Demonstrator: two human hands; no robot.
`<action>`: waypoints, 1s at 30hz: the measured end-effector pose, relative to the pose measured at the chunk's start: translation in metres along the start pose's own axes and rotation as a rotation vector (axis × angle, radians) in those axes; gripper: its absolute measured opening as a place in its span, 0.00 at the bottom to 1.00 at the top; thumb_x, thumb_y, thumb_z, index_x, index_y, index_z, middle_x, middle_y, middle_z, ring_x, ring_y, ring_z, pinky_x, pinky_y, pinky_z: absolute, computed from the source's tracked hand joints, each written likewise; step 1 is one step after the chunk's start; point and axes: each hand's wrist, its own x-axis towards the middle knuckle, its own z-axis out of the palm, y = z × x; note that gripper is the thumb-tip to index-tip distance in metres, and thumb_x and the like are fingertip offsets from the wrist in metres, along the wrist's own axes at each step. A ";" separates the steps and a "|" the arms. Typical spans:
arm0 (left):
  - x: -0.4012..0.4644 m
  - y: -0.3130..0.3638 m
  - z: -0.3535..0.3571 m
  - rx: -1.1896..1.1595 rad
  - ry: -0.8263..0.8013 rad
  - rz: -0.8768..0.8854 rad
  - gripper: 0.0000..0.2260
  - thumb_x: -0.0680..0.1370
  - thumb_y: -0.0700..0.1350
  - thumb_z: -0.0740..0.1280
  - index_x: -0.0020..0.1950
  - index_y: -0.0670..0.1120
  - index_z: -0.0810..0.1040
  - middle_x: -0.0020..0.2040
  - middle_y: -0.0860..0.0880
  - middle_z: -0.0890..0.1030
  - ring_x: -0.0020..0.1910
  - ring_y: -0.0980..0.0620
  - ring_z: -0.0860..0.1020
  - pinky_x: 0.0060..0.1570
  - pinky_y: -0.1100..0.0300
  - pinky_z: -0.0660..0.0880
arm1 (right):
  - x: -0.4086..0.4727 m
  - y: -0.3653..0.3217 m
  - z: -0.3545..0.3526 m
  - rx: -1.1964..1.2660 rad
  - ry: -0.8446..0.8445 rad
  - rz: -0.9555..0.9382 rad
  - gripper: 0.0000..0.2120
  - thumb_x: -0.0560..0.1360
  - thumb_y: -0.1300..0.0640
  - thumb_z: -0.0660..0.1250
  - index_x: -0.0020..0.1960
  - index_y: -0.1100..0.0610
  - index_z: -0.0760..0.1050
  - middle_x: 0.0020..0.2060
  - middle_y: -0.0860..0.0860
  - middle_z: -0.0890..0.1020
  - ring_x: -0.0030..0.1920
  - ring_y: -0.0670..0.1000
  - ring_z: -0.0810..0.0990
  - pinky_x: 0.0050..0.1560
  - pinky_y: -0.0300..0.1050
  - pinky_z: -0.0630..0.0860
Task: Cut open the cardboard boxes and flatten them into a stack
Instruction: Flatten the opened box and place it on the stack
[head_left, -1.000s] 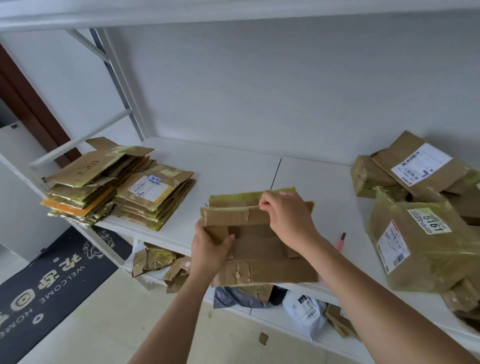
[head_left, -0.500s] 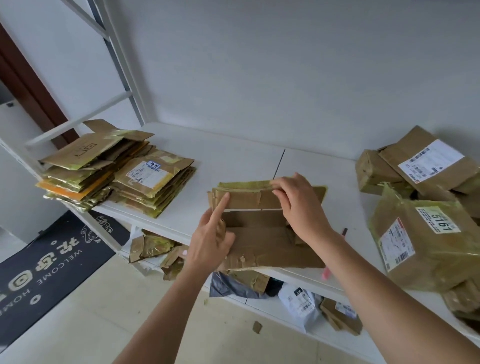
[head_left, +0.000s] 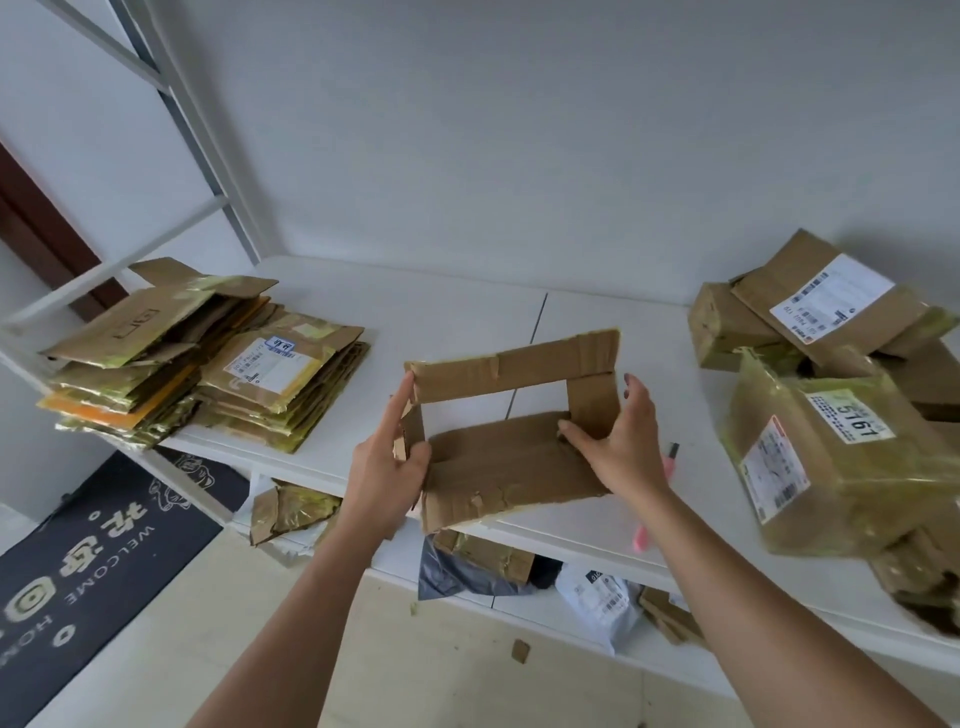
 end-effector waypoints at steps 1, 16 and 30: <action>0.000 0.001 0.000 0.001 0.005 -0.002 0.34 0.81 0.38 0.60 0.77 0.69 0.54 0.76 0.49 0.67 0.41 0.69 0.75 0.35 0.74 0.71 | 0.004 -0.001 0.001 -0.006 -0.009 -0.008 0.48 0.69 0.47 0.77 0.78 0.56 0.52 0.71 0.56 0.66 0.70 0.56 0.68 0.67 0.51 0.69; -0.004 -0.064 -0.043 -1.249 -0.137 -0.689 0.25 0.74 0.37 0.51 0.66 0.40 0.78 0.66 0.33 0.76 0.61 0.29 0.76 0.53 0.39 0.80 | -0.005 0.014 -0.021 -0.496 -0.704 -0.170 0.34 0.76 0.73 0.57 0.73 0.42 0.69 0.76 0.39 0.62 0.64 0.48 0.75 0.39 0.35 0.73; 0.009 -0.084 0.032 0.613 -0.314 -0.165 0.37 0.75 0.41 0.65 0.80 0.47 0.51 0.79 0.45 0.50 0.78 0.42 0.48 0.76 0.42 0.54 | -0.019 0.023 0.071 -0.737 -0.457 0.019 0.40 0.77 0.28 0.47 0.80 0.47 0.41 0.78 0.58 0.37 0.76 0.68 0.42 0.73 0.69 0.43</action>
